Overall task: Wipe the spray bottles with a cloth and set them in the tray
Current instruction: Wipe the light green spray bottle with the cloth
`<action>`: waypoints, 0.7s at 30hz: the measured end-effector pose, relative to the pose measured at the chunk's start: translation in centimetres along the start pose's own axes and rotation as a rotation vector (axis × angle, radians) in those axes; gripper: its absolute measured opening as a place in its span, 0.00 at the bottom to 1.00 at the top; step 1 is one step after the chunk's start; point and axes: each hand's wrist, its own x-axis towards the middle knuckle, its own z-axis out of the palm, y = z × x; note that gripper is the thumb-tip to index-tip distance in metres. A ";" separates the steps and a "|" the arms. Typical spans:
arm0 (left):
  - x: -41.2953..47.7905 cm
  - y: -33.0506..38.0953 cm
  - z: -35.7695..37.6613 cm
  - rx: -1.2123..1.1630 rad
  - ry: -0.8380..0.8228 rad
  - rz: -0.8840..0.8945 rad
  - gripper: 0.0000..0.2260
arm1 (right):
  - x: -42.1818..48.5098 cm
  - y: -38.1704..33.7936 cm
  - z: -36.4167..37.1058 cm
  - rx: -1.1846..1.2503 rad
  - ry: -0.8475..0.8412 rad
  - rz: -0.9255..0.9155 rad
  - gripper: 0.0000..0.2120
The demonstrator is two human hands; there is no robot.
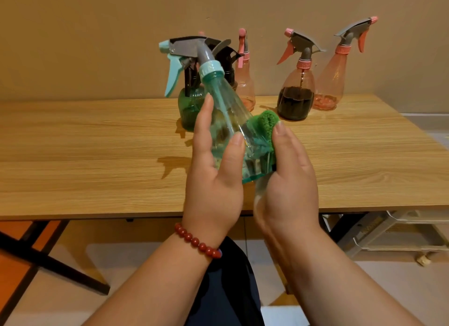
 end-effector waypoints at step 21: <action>0.3 -0.2 -0.5 -0.026 -0.055 0.129 0.21 | 1.7 -2.0 -0.3 -0.395 -0.239 -0.266 0.16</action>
